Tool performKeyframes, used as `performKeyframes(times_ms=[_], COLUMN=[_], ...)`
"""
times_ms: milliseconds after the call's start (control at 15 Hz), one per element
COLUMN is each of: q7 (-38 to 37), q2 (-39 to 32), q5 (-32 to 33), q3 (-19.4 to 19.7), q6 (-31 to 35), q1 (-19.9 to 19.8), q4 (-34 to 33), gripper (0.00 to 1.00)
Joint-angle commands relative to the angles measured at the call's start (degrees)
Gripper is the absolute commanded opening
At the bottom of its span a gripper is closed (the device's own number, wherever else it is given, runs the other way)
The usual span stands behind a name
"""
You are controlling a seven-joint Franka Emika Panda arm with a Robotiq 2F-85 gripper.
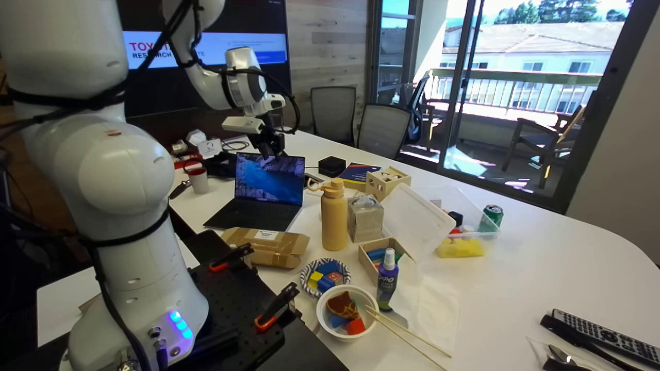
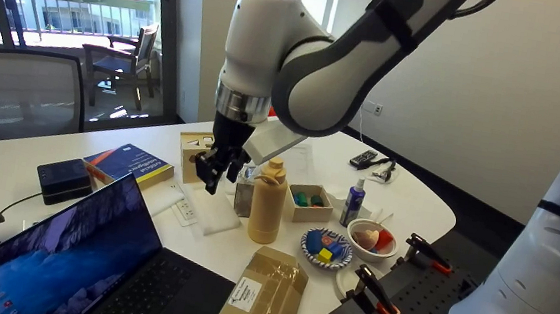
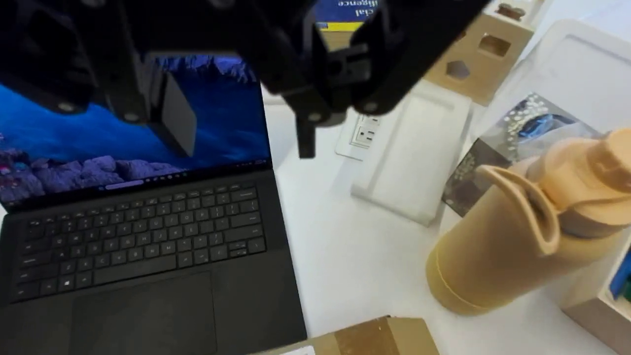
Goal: Turn off the computer
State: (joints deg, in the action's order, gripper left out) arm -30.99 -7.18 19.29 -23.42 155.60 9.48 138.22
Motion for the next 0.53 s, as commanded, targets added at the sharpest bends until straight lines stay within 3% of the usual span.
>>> performKeyframes(times_ms=[0,200,400,467], q7=[-7.8,-11.8,-12.0,-8.5], q2=[-12.6,-20.8,-28.2,-29.2], q5=[12.5,18.0,17.7,12.4], q3=[3.7,6.7,7.9,12.7], q6=[2.0,2.3,2.9,4.2], q1=[3.5,6.8,8.6,13.6], q4=[-9.1,-15.4,-20.8,-21.7], gripper=[0.27,0.03,0.00,0.00])
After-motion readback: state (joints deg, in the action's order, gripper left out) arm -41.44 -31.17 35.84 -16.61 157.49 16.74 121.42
